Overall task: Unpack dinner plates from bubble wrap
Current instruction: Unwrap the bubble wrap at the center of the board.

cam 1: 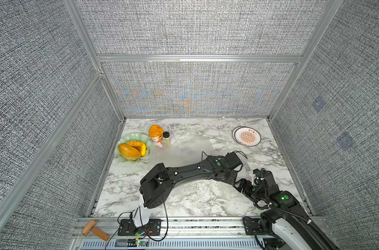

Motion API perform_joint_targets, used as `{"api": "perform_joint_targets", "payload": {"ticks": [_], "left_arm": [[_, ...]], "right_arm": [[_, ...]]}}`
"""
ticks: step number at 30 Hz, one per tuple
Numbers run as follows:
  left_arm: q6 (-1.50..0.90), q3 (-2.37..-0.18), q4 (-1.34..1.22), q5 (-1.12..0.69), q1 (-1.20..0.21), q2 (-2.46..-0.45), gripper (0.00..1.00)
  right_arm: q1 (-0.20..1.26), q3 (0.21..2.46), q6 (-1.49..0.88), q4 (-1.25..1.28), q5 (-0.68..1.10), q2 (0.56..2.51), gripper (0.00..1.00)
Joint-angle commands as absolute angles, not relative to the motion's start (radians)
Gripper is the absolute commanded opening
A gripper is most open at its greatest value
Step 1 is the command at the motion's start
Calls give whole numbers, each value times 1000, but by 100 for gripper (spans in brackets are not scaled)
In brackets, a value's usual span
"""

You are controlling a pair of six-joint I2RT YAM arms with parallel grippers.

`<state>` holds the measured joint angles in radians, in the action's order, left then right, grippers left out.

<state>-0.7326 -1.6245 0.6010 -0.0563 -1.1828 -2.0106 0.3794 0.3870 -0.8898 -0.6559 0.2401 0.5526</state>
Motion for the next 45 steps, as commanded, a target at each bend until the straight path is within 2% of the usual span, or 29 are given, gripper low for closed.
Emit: {"api": "perform_joint_targets", "payload": {"ticks": [1,8,17,19,20,23,24,28,37,45], "left_arm": [[-709,-1629,546,-129,-1183,-2028,63],[-728,-1683,568,-126,-1179,-2112,63],[-772,-1527,562,-51,-1119,-2057,62],[-775,-1493,549,-48,-1108,-2044,62],[-777,-1482,546,-50,-1104,-2040,62],[-779,-1460,536,-48,-1100,-2036,62],[-781,-1453,532,-45,-1100,-2036,62],[-784,-1441,535,-39,-1098,-2048,61],[-787,-1390,519,-32,-1097,-2045,61],[-780,-1391,516,-35,-1096,-2057,60]], "right_arm": [[388,408,-942,-752,179,523,80],[390,318,-964,-685,209,553,80],[391,306,-968,-536,183,631,78],[391,315,-966,-493,170,661,68],[391,321,-965,-472,165,677,57],[391,351,-959,-431,150,732,8],[391,365,-955,-433,138,741,2],[390,425,-938,-469,77,731,0],[334,535,-942,-719,-239,599,0],[114,459,-954,-743,-205,548,0]]}}
